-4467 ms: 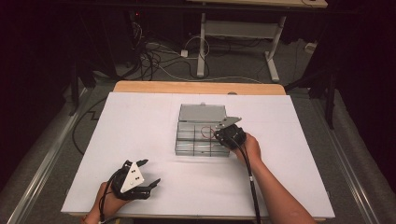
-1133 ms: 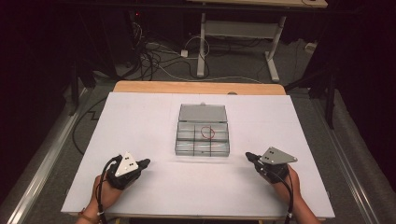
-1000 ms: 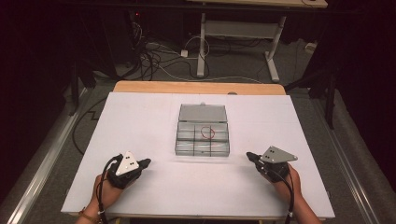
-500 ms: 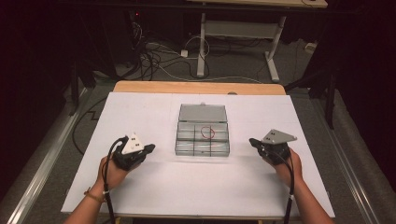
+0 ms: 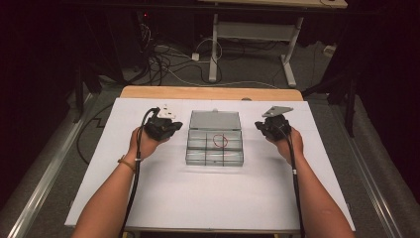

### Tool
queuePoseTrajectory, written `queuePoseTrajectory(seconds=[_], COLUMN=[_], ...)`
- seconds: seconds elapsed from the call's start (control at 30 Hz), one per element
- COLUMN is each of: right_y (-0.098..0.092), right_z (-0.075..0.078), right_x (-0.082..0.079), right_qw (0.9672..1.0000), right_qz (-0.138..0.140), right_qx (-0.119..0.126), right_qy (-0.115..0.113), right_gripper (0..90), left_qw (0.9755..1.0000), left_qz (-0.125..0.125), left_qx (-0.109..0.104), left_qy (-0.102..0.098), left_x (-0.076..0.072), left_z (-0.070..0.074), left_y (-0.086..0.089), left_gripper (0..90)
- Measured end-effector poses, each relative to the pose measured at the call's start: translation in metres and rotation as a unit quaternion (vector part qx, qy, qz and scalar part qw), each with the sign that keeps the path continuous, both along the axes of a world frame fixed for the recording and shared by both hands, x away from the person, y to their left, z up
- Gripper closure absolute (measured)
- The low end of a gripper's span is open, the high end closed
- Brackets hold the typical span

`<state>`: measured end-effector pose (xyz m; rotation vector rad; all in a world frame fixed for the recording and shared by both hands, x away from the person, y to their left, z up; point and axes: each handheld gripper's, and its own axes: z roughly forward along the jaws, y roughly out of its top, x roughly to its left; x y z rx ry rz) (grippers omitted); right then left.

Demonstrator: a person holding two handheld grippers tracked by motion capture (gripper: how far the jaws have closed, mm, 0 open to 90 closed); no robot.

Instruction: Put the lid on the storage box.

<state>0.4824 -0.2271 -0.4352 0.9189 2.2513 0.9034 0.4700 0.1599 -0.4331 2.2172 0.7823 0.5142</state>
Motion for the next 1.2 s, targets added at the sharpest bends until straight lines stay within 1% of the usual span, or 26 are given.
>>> queuePoseTrajectory(seconds=[0.07, 0.1, 0.13, 0.17, 0.23, 0.27, 0.3, 0.33, 0.37, 0.43, 0.53, 0.6, 0.77, 0.83, 0.87, 0.9, 0.97, 1.0, 1.07, 1.13, 1.2], right_y=[0.005, 0.008, 0.010, 0.012, 0.016, 0.018, 0.021, 0.023, 0.025, 0.031, 0.041, 0.042, 0.047, 0.048, 0.048, 0.049, 0.051, 0.051, 0.052, 0.053, 0.053], right_z=[-0.006, -0.008, -0.011, -0.014, -0.018, -0.020, -0.022, -0.023, -0.025, -0.028, -0.033, -0.033, -0.034, -0.034, -0.034, -0.034, -0.034, -0.034, -0.033, -0.031, -0.029], right_x=[0.009, 0.013, 0.017, 0.021, 0.027, 0.030, 0.032, 0.035, 0.038, 0.042, 0.047, 0.050, 0.053, 0.052, 0.053, 0.053, 0.052, 0.052, 0.051, 0.049, 0.047], right_qw=[0.9999, 0.9998, 0.9996, 0.9993, 0.9990, 0.9987, 0.9986, 0.9986, 0.9983, 0.9981, 0.9974, 0.9977, 0.9978, 0.9979, 0.9979, 0.9980, 0.9981, 0.9983, 0.9989, 0.9991, 0.9994], right_qz=[-0.005, -0.007, -0.011, -0.015, -0.015, -0.018, -0.015, -0.011, -0.014, -0.013, -0.012, -0.011, -0.005, -0.004, -0.004, -0.002, -0.009, -0.004, -0.003, -0.007, -0.007], right_qx=[-0.002, -0.004, -0.006, -0.004, -0.002, -0.007, -0.012, -0.009, -0.010, -0.013, -0.030, -0.022, -0.013, -0.018, -0.015, -0.016, -0.013, -0.010, 0.001, 0.009, 0.014], right_qy=[0.013, 0.020, 0.027, 0.034, 0.042, 0.047, 0.049, 0.051, 0.055, 0.059, 0.064, 0.063, 0.064, 0.062, 0.063, 0.061, 0.060, 0.058, 0.047, 0.040, 0.032], right_gripper=[90.0, 90.0, 90.0, 90.0, 90.0, 90.0, 90.0, 90.0, 90.0, 90.0, 90.0, 90.0, 90.0, 90.0, 90.0, 90.0, 90.0, 90.0, 90.0, 90.0, 90.0], left_qw=[0.9999, 0.9998, 0.9996, 0.9994, 0.9993, 0.9990, 0.9988, 0.9986, 0.9983, 0.9979, 0.9972, 0.9971, 0.9968, 0.9967, 0.9966, 0.9966, 0.9967, 0.9967, 0.9971, 0.9972, 0.9973], left_qz=[0.007, 0.011, 0.015, 0.017, 0.023, 0.025, 0.026, 0.031, 0.034, 0.036, 0.041, 0.041, 0.035, 0.038, 0.039, 0.038, 0.042, 0.042, 0.045, 0.048, 0.055], left_qx=[-0.003, -0.004, -0.010, -0.010, -0.004, -0.004, -0.002, 0.001, -0.002, 0.001, -0.006, 0.003, -0.003, -0.011, -0.014, -0.015, -0.016, -0.016, -0.015, -0.024, -0.026], left_qy=[0.014, 0.017, 0.023, 0.028, 0.029, 0.036, 0.040, 0.043, 0.047, 0.053, 0.062, 0.065, 0.072, 0.071, 0.071, 0.071, 0.068, 0.067, 0.060, 0.052, 0.041], left_x=[0.010, 0.015, 0.019, 0.023, 0.029, 0.032, 0.034, 0.037, 0.039, 0.043, 0.047, 0.049, 0.051, 0.051, 0.052, 0.052, 0.052, 0.052, 0.051, 0.051, 0.050], left_z=[-0.006, -0.009, -0.012, -0.014, -0.020, -0.022, -0.025, -0.027, -0.029, -0.032, -0.037, -0.040, -0.045, -0.046, -0.046, -0.046, -0.046, -0.046, -0.045, -0.043, -0.040], left_y=[-0.004, -0.005, -0.007, -0.009, -0.012, -0.013, -0.014, -0.015, -0.015, -0.017, -0.020, -0.024, -0.028, -0.028, -0.028, -0.028, -0.029, -0.029, -0.030, -0.028, -0.028], left_gripper=[87.1, 87.1, 87.2, 87.1, 87.1, 87.1, 87.1, 87.1, 87.1, 87.1, 87.1, 87.1, 87.0, 87.0, 87.1, 87.1, 87.1, 87.1, 87.1, 87.1, 87.1])
